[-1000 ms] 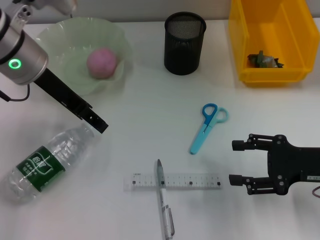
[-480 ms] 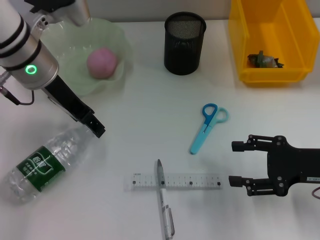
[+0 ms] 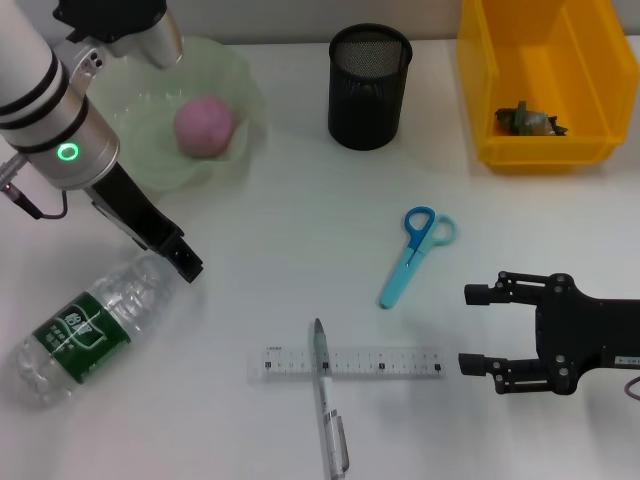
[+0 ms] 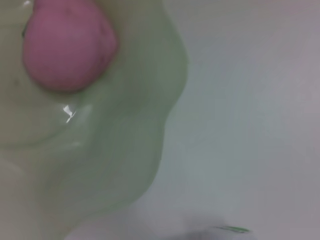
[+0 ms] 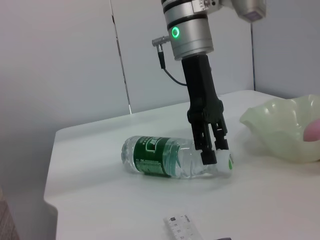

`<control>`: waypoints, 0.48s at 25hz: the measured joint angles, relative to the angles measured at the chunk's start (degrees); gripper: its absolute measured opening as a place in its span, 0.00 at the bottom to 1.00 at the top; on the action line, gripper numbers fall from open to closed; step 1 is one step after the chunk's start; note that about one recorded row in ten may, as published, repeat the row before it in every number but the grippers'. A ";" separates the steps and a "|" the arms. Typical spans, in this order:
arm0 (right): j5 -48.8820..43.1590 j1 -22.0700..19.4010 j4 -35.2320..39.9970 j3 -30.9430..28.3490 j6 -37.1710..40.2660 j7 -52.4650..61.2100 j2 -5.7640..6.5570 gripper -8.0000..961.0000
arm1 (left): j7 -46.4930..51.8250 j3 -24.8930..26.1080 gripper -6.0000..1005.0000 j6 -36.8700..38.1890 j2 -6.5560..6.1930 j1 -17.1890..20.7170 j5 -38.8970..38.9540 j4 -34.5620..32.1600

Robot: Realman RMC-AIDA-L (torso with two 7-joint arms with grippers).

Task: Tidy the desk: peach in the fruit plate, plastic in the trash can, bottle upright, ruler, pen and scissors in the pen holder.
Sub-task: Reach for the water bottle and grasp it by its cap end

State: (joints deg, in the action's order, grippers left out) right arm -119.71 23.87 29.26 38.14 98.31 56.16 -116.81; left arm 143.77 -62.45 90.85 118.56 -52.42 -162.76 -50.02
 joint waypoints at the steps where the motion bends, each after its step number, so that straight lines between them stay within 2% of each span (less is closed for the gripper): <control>1: 0.00 -0.02 0.00 0.00 0.01 0.00 0.00 0.81 | -0.13 -0.01 0.78 -0.17 0.00 -0.02 -0.08 0.40; 12: 0.00 -0.18 -0.06 0.00 0.08 0.00 0.00 0.81 | -0.75 -0.12 0.78 -1.39 0.07 -0.18 -0.37 1.51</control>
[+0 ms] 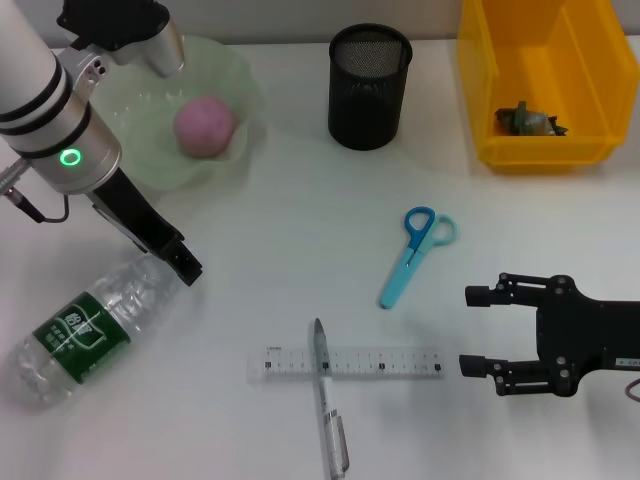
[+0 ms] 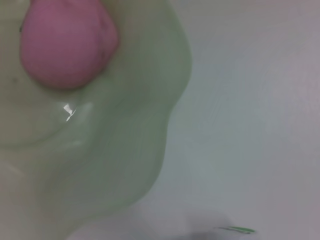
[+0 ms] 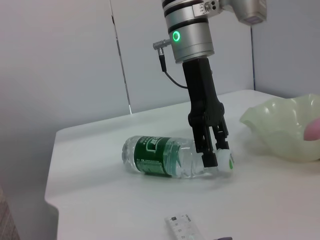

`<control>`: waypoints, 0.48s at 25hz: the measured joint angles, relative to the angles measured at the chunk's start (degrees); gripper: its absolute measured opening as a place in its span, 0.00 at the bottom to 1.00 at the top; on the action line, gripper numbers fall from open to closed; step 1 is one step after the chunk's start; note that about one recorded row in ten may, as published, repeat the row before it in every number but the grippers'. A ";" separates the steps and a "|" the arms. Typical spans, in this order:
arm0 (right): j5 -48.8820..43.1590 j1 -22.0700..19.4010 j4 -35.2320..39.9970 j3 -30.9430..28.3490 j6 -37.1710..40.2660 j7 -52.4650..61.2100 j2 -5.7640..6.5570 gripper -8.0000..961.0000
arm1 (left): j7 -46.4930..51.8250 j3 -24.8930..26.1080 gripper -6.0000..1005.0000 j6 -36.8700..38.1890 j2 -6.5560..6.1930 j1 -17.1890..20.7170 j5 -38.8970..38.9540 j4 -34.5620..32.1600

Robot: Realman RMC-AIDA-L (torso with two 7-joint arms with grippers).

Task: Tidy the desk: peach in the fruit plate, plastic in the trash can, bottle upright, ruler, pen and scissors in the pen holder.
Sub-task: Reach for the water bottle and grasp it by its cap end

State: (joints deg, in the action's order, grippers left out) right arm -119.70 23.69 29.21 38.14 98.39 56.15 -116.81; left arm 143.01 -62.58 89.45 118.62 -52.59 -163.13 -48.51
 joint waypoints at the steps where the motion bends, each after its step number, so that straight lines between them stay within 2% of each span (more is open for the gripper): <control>1: 0.00 0.00 -0.05 0.00 0.03 0.00 0.00 0.81 | -0.07 -0.02 0.78 -0.06 0.01 0.01 0.00 0.03; 12: 0.00 -0.10 -0.30 -0.12 0.19 0.00 0.00 0.81 | -0.26 -2.23 0.78 -1.59 0.03 -0.03 0.16 1.69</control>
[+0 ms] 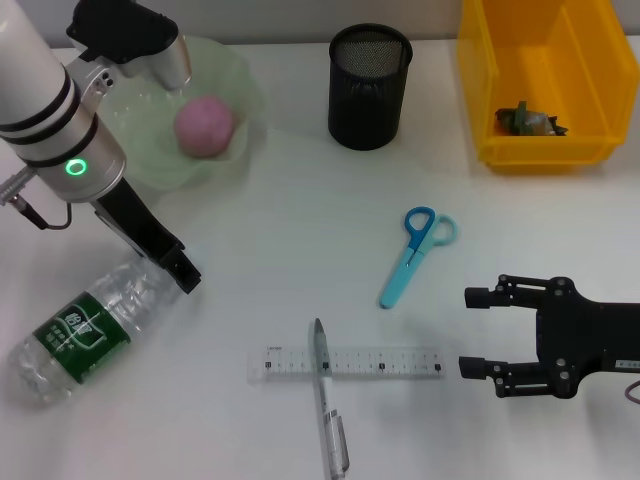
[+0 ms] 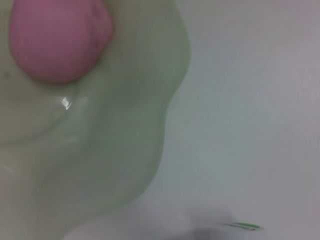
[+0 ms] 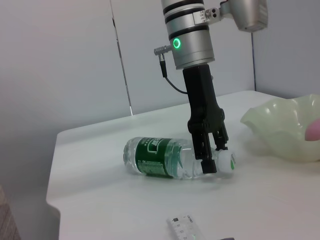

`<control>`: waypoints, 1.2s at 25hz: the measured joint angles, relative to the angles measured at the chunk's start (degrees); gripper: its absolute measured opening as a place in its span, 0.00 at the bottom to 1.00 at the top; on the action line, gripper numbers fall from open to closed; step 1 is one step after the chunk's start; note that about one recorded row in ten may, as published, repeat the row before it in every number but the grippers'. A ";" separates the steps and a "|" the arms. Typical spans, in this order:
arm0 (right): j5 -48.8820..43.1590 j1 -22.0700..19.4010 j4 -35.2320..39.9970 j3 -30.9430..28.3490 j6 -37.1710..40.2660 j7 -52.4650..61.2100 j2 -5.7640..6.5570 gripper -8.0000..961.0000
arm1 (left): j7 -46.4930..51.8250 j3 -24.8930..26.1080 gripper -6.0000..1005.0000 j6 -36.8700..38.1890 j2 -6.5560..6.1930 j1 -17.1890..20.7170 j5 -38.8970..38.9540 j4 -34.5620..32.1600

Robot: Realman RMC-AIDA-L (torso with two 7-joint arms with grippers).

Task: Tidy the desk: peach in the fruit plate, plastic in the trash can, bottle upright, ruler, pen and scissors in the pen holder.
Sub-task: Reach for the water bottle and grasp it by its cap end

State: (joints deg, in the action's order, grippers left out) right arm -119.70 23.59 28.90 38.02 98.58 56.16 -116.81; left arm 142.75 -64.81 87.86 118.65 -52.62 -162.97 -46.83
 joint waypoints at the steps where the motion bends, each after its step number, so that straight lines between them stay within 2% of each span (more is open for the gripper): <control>1: 0.00 0.00 0.00 0.00 0.00 0.00 0.00 0.81 | 0.00 0.00 0.78 0.00 0.00 0.00 0.00 0.00; 30: 0.02 -0.03 0.01 -0.23 0.17 0.01 -0.17 0.81 | -0.02 -2.89 0.78 -0.92 0.18 -0.29 0.20 0.07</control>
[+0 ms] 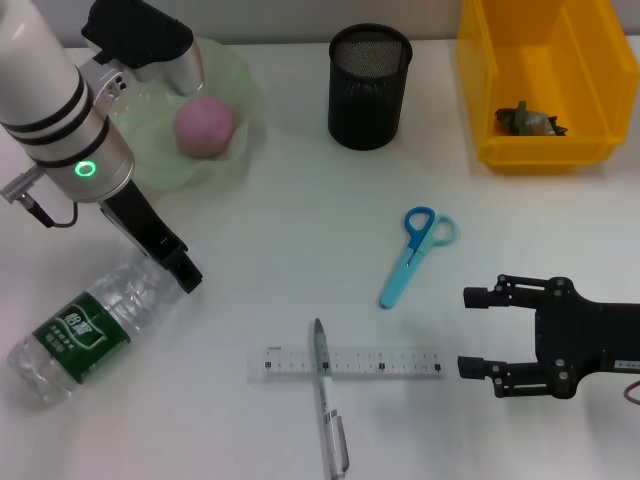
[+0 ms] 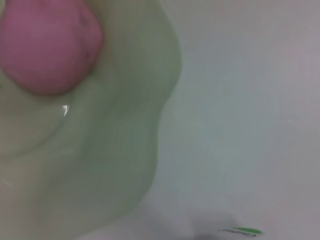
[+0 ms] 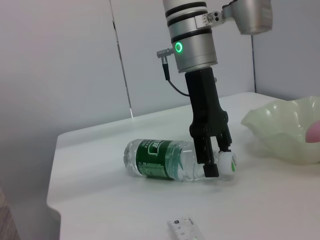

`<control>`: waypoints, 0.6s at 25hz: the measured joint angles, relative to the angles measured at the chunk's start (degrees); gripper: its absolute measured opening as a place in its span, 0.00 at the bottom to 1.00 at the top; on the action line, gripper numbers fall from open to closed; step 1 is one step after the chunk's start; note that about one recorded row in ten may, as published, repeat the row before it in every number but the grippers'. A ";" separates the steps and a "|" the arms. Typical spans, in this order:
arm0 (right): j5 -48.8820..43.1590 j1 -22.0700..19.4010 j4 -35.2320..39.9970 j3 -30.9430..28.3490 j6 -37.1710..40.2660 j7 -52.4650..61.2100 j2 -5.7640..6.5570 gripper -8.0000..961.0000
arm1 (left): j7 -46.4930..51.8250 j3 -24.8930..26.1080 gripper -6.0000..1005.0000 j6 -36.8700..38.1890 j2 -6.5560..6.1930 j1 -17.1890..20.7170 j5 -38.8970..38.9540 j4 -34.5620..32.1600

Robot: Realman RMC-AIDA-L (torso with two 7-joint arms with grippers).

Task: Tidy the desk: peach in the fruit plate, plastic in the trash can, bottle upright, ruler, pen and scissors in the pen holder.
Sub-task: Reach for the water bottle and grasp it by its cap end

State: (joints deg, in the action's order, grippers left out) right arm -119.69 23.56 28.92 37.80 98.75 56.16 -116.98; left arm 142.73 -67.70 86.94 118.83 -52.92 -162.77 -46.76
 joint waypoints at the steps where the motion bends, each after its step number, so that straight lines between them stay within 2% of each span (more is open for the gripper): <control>1: 0.00 0.00 0.00 0.00 0.00 0.00 0.00 0.81 | 0.00 0.00 0.78 0.00 0.00 0.00 0.00 0.00; 10: 0.16 0.00 0.00 -0.14 0.05 0.22 0.00 0.81 | -0.45 -1.07 0.71 -0.80 0.00 0.05 0.40 0.69; 15: 0.24 0.00 0.07 -0.21 0.07 0.38 0.00 0.81 | -0.60 -1.15 0.60 -0.81 0.04 0.03 0.68 0.71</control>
State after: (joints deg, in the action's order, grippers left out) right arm -119.45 23.55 28.99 37.59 98.81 56.55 -116.98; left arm 142.13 -68.86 86.12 118.87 -52.89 -162.09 -46.05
